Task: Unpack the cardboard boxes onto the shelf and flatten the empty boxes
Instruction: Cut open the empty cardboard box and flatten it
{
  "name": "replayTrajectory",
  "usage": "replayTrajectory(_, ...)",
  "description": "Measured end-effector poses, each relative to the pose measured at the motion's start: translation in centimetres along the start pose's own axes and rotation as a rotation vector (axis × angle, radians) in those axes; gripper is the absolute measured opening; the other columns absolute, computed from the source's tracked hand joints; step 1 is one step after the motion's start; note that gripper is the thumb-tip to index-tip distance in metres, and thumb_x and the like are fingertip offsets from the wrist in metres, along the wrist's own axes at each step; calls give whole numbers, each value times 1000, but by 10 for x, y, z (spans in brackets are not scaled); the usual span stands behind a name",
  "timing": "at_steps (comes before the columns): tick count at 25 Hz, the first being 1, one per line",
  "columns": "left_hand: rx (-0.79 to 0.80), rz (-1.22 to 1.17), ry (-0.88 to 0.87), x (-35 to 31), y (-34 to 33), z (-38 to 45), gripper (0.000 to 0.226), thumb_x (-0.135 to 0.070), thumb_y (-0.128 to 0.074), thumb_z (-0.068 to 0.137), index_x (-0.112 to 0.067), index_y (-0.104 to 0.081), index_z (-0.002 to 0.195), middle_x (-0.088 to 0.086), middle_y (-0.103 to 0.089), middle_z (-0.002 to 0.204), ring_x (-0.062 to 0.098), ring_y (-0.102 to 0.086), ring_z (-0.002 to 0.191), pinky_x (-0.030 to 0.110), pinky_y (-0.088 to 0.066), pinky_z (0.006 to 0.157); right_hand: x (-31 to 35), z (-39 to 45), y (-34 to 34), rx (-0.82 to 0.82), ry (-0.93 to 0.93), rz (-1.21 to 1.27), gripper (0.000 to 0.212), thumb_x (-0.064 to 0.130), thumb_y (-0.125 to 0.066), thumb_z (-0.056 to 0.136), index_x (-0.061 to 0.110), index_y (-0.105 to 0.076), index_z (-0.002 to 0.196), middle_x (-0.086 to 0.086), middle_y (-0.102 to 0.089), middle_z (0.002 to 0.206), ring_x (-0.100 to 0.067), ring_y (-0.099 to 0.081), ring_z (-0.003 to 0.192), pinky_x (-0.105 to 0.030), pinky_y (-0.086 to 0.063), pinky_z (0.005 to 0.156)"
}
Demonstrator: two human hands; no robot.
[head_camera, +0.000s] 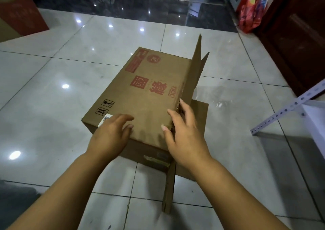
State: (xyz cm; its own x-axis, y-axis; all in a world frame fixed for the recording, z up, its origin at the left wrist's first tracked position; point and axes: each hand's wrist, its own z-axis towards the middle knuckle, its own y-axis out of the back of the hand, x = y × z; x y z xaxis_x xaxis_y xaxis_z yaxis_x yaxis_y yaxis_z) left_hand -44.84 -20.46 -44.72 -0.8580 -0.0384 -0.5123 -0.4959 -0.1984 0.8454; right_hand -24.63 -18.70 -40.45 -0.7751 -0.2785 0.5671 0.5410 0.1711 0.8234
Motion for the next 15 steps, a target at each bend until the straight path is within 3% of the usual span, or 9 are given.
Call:
replayTrajectory(3,29,32,18,10,-8,19,29,-23,-61,91,-10,-64,117,9,-60,121,33,-52,111,39,-43,89,5,-2,6,-39,-16,-175,50,30,-46,99,15,-38,146,-2,-5,161,-21,0,149,-35,-12,118)
replayTrajectory(5,51,-16,44,10,-21,26,33,-25,-61,91,-11,-63,121,10,-57,126,34,-50,114,43,-43,95,10,-2,9,-78,26,-345,41,21,-55,94,8,-54,133,-11,-24,157,-31,-5,148,-43,-5,118)
replayTrajectory(7,107,-19,23,8,-38,27,36,-28,-61,91,-14,-61,124,9,-54,132,33,-49,117,44,-41,99,17,0,12,0,47,-549,33,17,-58,91,7,-62,122,-14,-43,146,-36,-17,146,-49,3,116)
replayTrajectory(9,184,48,-68,13,-51,28,37,-29,-59,91,-17,-60,126,7,-53,134,31,-49,119,42,-39,101,25,5,8,138,-15,-666,35,19,-51,95,9,-56,128,-12,-46,141,-32,-21,144,-51,11,116)
replayTrajectory(12,156,91,-116,27,-55,34,34,-29,-60,90,-15,-63,121,7,-57,129,31,-50,114,42,-38,96,34,9,-2,188,-95,-658,30,25,-49,96,14,-55,123,-9,-54,126,-28,-41,129,-48,4,118)
replayTrajectory(15,74,112,-70,40,-46,41,37,-33,-59,90,-15,-61,123,10,-52,133,34,-44,122,47,-33,103,34,18,-26,263,-199,-561,38,36,-46,98,18,-49,131,-7,-51,130,-27,-43,126,-48,-10,118)
